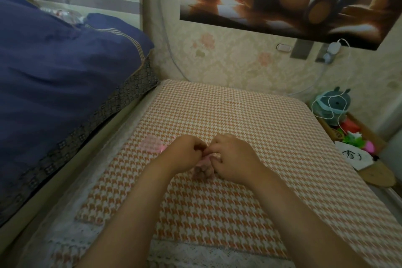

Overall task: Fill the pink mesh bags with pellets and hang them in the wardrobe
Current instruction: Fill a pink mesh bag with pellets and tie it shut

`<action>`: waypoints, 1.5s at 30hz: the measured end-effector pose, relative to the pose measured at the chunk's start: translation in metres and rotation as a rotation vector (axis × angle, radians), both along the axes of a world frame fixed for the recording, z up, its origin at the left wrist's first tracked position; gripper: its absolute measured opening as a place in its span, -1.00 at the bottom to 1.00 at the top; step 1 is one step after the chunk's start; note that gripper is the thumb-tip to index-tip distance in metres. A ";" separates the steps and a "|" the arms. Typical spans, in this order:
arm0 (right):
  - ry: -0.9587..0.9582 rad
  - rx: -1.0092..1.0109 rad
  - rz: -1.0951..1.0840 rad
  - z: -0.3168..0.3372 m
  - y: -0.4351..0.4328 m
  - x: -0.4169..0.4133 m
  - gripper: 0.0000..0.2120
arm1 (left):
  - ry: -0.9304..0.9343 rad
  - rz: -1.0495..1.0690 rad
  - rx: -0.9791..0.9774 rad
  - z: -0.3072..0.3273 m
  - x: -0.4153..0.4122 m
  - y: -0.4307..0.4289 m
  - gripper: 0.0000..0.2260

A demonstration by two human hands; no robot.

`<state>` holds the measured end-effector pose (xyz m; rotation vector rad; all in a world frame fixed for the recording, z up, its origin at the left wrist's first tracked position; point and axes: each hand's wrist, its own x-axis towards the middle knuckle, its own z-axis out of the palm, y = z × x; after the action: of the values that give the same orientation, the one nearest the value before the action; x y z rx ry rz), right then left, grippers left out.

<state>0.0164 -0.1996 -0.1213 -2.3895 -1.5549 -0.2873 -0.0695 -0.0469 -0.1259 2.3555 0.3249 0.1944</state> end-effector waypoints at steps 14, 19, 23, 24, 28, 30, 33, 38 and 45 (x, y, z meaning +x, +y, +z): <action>0.280 0.167 -0.242 0.000 -0.020 0.036 -0.78 | 0.015 0.011 0.053 0.004 -0.004 -0.002 -0.68; 0.363 0.100 -0.410 -0.030 -0.033 0.060 -0.65 | 0.036 0.051 0.076 0.004 -0.003 -0.011 -0.78; 0.323 0.005 -0.407 -0.048 -0.021 0.068 -0.58 | 0.020 0.098 0.104 0.003 0.003 -0.011 -0.82; 0.311 -0.008 -0.394 -0.052 -0.018 0.069 -0.58 | 0.017 0.102 0.117 0.005 0.004 -0.010 -0.82; 0.222 -0.026 -0.375 -0.063 -0.009 0.077 -0.73 | 0.020 0.045 0.116 0.008 0.000 -0.004 -0.85; 0.230 -0.011 -0.402 -0.063 -0.006 0.081 -0.80 | 0.012 0.034 0.114 0.007 -0.001 -0.002 -0.83; 0.254 -0.009 -0.421 -0.063 -0.008 0.083 -0.83 | 0.015 0.007 0.086 0.003 0.000 -0.001 -0.79; 0.381 0.183 -0.381 -0.043 -0.012 0.069 -0.85 | 0.039 0.003 0.050 -0.001 0.001 0.002 -0.73; 0.510 0.342 -0.134 0.001 0.003 0.011 -0.94 | 0.011 0.018 0.015 -0.005 -0.003 0.001 -0.74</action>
<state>0.0275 -0.1968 -0.1203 -2.0831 -1.0269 0.0340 -0.0722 -0.0454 -0.1305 2.3703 0.3520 0.1929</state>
